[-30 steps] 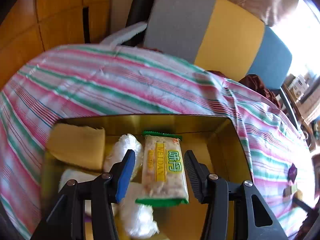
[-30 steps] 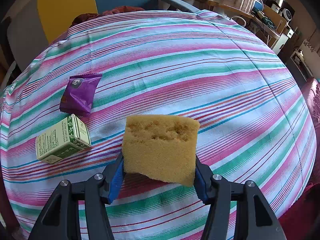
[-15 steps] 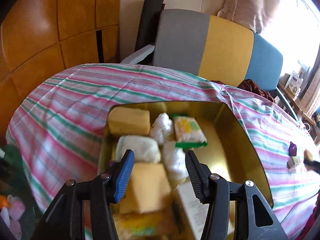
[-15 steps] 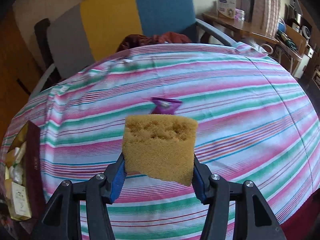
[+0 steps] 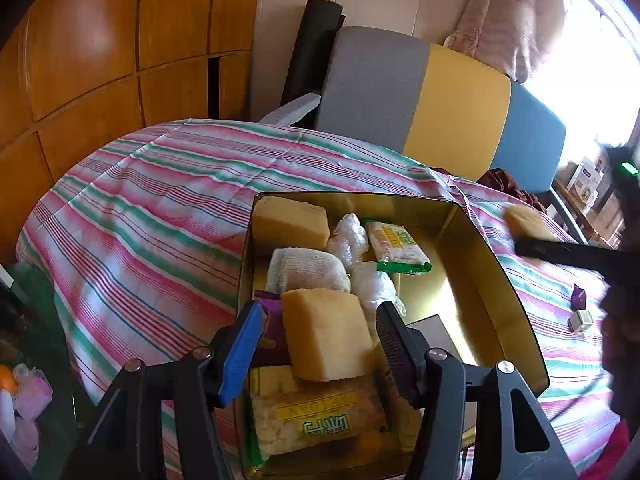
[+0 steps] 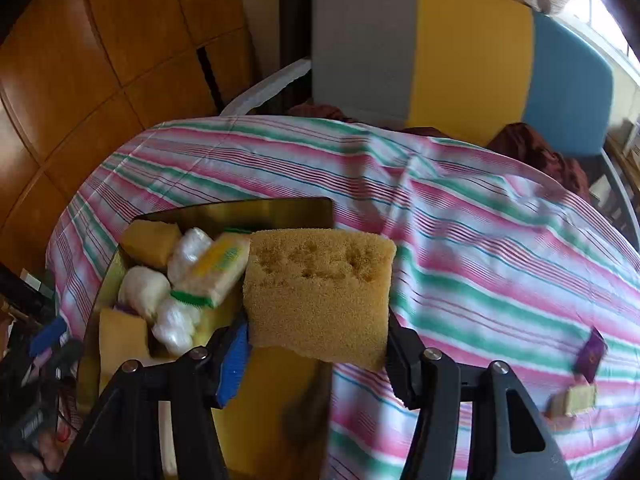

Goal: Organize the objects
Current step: 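Release the sponge cake into the gold tray with the right gripper, then move both tools back to the green box and purple snack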

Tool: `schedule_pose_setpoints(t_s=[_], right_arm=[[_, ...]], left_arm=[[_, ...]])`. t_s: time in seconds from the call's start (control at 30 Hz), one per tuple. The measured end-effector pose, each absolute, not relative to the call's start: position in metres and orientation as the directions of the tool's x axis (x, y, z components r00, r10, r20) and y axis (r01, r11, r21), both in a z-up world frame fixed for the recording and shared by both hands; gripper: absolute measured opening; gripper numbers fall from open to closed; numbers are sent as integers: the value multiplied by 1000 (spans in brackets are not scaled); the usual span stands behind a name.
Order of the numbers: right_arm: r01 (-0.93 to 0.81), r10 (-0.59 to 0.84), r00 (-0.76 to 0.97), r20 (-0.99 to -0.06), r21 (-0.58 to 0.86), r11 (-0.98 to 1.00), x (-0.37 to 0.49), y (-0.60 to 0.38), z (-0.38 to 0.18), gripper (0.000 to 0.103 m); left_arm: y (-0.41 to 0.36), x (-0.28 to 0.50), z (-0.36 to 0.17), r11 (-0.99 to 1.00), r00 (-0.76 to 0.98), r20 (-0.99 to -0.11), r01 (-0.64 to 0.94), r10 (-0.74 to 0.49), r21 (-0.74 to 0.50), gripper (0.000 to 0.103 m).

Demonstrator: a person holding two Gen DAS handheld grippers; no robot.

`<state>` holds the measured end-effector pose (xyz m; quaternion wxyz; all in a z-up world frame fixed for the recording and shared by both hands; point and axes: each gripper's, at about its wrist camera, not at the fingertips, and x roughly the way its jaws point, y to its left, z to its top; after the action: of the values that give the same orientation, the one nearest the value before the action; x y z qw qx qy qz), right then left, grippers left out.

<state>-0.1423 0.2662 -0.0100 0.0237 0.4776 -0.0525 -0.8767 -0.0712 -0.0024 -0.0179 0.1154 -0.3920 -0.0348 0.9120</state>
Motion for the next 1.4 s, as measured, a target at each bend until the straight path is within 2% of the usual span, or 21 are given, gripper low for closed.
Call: schedule_pose_setpoints(t_s=[0.2, 0.53, 0.9, 1.4], right_arm=[[2, -91, -479, -873, 102, -995, -198, 242, -39, 63], [-24, -110, -506, -856, 142, -990, -198, 253, -43, 68], [-7, -127, -585, -801, 161, -987, -150, 247, -15, 68], [-25, -77, -618, -782, 118, -993, -65, 247, -6, 68]], left_arm=[[-11, -71, -22, -968, -655, -713, -171, 250, -183, 61], [-6, -69, -24, -974, -662, -715, -169, 226, -151, 64], [-3, -61, -12, -981, -691, -696, -157, 194, -117, 67], [10, -40, -1, -977, -706, -679, -197, 202, -87, 69]])
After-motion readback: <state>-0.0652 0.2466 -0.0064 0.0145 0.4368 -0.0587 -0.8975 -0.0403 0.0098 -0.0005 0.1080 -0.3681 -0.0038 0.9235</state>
